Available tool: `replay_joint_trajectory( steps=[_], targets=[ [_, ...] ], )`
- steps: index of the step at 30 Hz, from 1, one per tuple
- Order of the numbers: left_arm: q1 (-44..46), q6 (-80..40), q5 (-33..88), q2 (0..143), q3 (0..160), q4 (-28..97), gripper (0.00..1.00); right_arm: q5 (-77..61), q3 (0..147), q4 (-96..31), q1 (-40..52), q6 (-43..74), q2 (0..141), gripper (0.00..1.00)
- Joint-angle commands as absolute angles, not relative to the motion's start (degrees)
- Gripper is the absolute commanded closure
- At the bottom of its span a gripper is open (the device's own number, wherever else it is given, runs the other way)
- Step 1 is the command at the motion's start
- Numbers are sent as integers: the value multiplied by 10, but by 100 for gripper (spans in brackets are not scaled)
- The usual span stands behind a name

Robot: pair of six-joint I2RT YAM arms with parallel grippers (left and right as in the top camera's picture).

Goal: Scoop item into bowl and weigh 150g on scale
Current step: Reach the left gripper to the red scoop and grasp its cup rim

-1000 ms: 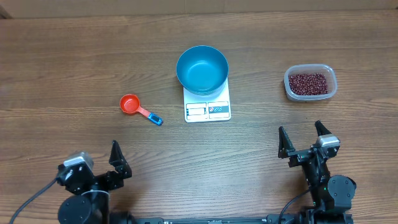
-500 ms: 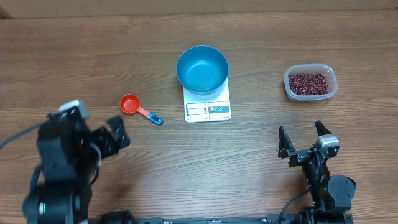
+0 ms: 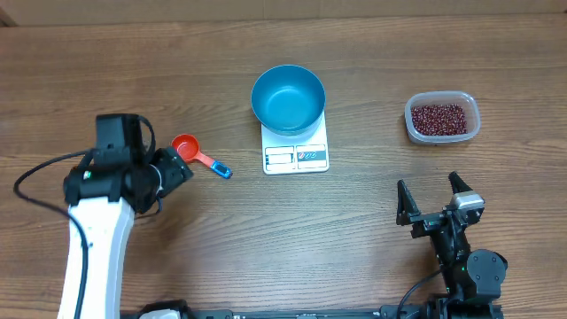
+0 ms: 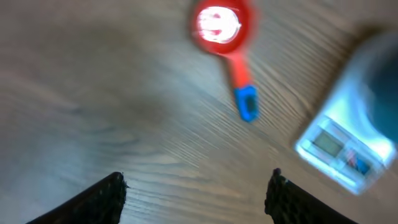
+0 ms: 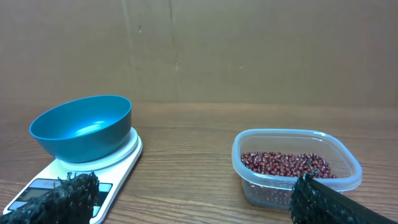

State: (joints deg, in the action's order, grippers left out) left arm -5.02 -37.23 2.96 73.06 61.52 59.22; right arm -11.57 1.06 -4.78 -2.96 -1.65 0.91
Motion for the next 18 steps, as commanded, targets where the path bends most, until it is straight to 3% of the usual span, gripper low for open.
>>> replay_joint_trajectory(
  steps=[1,11,18],
  targets=[
    [-52,-532,-36,779,623,572,28,-112,9,-47,-30,-14,8,0],
    [-52,-567,25,926,623,408,34,-112,9,-46,-30,-14,8,0],
    [-52,-588,30,1006,624,372,46,-112,9,-47,-30,-14,8,0]
  ],
)
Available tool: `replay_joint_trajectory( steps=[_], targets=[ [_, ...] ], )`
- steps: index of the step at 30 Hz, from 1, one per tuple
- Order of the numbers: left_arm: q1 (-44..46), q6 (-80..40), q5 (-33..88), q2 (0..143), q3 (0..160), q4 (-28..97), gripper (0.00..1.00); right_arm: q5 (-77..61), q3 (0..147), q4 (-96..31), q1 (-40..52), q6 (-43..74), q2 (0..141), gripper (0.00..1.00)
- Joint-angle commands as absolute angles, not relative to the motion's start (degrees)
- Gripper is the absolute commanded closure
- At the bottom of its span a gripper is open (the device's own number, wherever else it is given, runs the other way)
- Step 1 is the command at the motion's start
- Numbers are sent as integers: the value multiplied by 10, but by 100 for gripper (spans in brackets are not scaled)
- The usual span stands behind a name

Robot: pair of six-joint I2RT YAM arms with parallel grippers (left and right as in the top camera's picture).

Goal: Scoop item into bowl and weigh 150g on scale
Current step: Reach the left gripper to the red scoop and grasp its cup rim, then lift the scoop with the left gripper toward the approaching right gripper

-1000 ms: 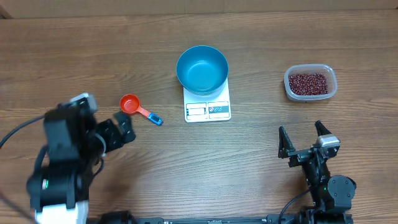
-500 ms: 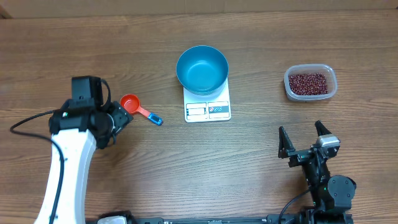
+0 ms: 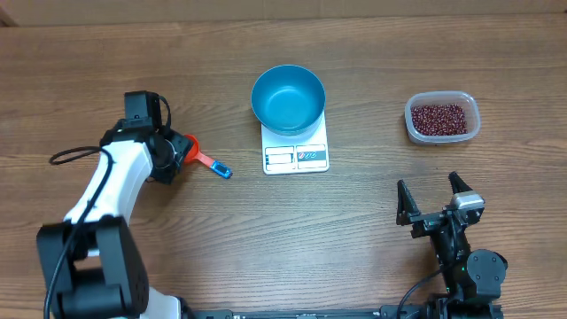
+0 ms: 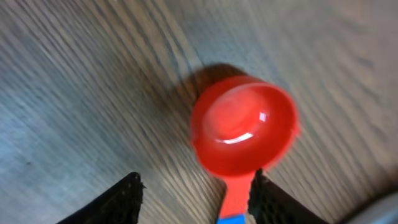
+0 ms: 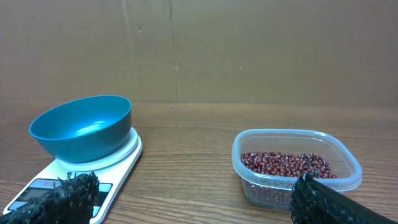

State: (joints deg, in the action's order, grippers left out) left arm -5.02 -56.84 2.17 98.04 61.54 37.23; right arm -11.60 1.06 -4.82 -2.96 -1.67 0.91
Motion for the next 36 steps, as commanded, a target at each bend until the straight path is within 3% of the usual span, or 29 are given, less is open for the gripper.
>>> replay_joint_trajectory(
  steps=[1,4,6,7,9,16,21,30,33,36],
  targets=[
    [-52,-588,30,1013,623,372,47,-112,9,-46,-30,-14,8,0],
    [-52,-588,27,1039,623,363,48,-112,9,-46,-30,-14,8,0],
    [-52,-588,28,1054,623,351,65,-112,9,-47,-30,-14,8,0],
    [-52,-588,28,1060,623,345,81,-112,9,-47,-30,-14,8,0],
    [-52,-588,28,1066,624,335,96,-112,9,-47,-30,-14,8,0],
    [-52,-570,42,1051,641,323,96,-112,9,-47,-30,-14,8,0],
    [-53,-565,82,1007,669,381,96,-59,9,-48,-30,-30,8,0],
    [-53,-697,89,839,715,501,96,-13,8,-44,-30,-32,8,0],
    [-53,-703,138,789,715,495,96,-136,8,-16,-29,69,8,0],
    [-52,-684,145,765,715,512,96,-328,8,4,-29,247,8,0]
  ],
)
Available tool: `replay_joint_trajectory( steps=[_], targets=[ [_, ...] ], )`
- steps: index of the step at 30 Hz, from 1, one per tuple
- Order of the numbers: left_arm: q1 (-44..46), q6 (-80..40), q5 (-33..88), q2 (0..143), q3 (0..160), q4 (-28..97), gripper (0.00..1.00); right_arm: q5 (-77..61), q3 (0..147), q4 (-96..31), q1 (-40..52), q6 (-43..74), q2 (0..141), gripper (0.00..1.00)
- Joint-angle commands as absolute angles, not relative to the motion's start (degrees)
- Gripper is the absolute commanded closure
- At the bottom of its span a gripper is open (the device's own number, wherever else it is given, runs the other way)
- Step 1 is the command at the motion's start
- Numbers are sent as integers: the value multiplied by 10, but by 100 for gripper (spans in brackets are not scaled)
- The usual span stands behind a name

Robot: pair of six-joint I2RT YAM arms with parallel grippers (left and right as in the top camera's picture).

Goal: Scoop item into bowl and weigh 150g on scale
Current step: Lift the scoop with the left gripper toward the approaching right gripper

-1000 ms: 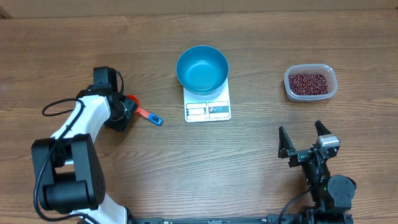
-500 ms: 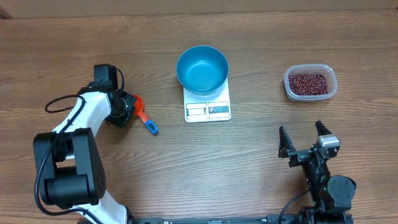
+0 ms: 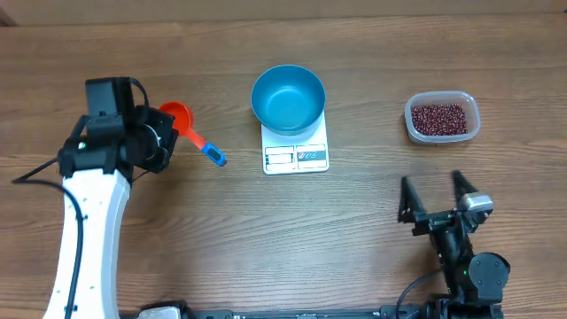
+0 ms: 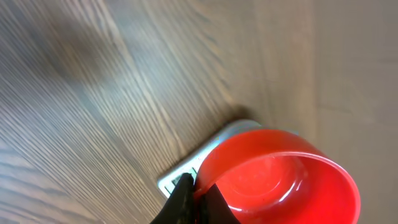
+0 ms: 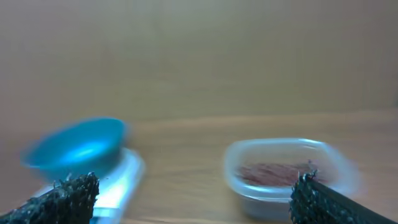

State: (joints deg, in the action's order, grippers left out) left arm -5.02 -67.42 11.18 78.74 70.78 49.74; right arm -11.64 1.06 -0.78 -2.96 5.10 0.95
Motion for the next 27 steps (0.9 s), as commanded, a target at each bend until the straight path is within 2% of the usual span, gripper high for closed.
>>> replay_joint_trajectory(
  steps=[1,5,7,10,12,16,23,27],
  targets=[
    [-52,-695,145,761,715,524,96,-382,8,8,-29,312,8,0],
    [-48,-797,144,757,714,599,96,-518,8,13,-30,576,8,0],
    [-38,-810,145,757,712,613,96,-532,8,21,-30,632,8,0],
    [-16,-810,144,757,712,606,96,-466,8,16,-30,638,8,0],
    [2,-810,140,757,712,597,96,-422,8,25,-30,630,8,13],
    [45,-810,119,757,712,594,96,-406,10,95,-30,582,8,26],
    [106,-811,75,757,712,587,96,-446,65,51,-30,566,55,29],
    [118,-814,75,757,712,585,96,-466,141,-40,-30,540,146,32]
  ],
)
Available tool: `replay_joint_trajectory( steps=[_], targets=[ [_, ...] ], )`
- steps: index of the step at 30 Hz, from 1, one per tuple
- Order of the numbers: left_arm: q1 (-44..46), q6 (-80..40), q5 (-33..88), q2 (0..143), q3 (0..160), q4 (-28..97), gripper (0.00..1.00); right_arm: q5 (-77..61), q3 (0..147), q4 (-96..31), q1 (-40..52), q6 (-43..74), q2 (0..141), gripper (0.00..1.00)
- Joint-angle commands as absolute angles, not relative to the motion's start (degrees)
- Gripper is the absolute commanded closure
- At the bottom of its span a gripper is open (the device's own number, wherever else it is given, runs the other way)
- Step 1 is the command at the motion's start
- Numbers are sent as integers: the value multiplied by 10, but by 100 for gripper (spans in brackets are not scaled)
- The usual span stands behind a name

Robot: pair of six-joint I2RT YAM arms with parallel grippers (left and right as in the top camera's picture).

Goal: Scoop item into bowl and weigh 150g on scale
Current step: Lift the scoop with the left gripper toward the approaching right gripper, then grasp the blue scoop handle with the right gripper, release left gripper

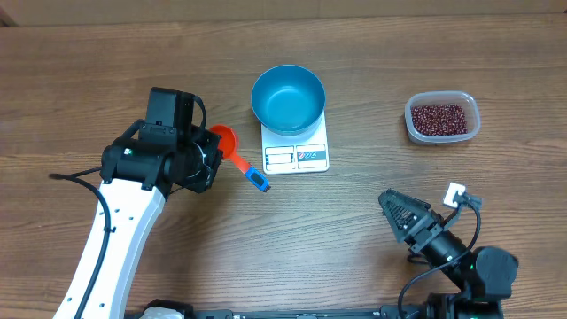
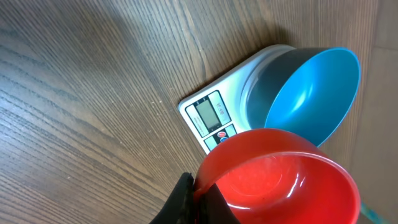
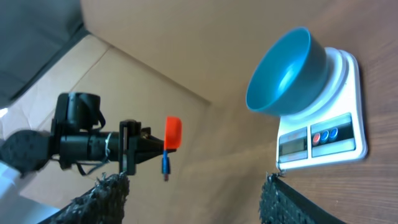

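My left gripper (image 1: 211, 151) is shut on the rim of a red scoop (image 1: 223, 140) with a blue handle tip (image 1: 259, 183), held just left of the scale. In the left wrist view the scoop's empty cup (image 2: 280, 180) fills the lower right, my fingers (image 2: 189, 202) pinching its edge. The blue bowl (image 1: 288, 97) stands empty on the white scale (image 1: 297, 157). A clear tub of red beans (image 1: 441, 118) sits at the far right. My right gripper (image 1: 394, 208) is open, turned left towards the scale, holding nothing. Its view shows the scoop (image 3: 173, 134) held off the table.
The left arm (image 1: 115, 230) reaches in from the lower left, its black cable trailing leftward. The right wrist view shows the bowl (image 3: 286, 68) and scale (image 3: 323, 140) at a tilt, with a cardboard wall behind. Bare wood lies between scale and bean tub.
My left gripper has carried the scoop right and nearer, from the left of the bowl to beside the scale's display. My right gripper has swung round and tilted to face left.
My left gripper was open short of the scoop lying on the table. Then its fingers stood either side of the cup. Then it was shut on the rim with the scoop raised. Now it holds the scoop beside the scale. The right arm rested, then turned.
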State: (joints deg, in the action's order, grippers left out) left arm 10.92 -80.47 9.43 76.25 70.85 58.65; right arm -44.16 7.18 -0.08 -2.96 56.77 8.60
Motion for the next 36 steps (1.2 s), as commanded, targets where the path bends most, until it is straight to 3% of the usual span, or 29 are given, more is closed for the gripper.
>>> replay_joint_trajectory(
  steps=[1,5,6,7,8,12,18,21,25,33,36],
  targets=[
    [119,-816,75,757,712,585,96,-475,155,-51,-30,534,164,32],
    [127,-839,84,757,712,585,96,-582,251,-106,-29,520,309,31],
    [131,-847,85,757,712,584,96,-615,267,-106,-27,520,340,24],
    [136,-857,84,757,712,584,96,-649,278,-98,-24,517,369,8],
    [141,-865,83,757,712,582,96,-682,283,-77,-22,507,393,0],
    [178,-910,58,757,711,576,96,-703,284,-19,-22,459,479,0],
    [266,-1107,-1,757,712,575,96,-664,284,-6,5,381,564,31],
    [330,-1187,-58,757,712,561,96,-625,284,31,61,376,580,35],
    [370,-1195,-110,757,711,547,96,-578,284,74,127,377,579,37],
    [375,-1195,-105,757,711,520,96,-478,284,94,202,467,579,51],
    [375,-1195,-89,757,711,503,96,-438,284,103,221,497,579,51]
  ],
)
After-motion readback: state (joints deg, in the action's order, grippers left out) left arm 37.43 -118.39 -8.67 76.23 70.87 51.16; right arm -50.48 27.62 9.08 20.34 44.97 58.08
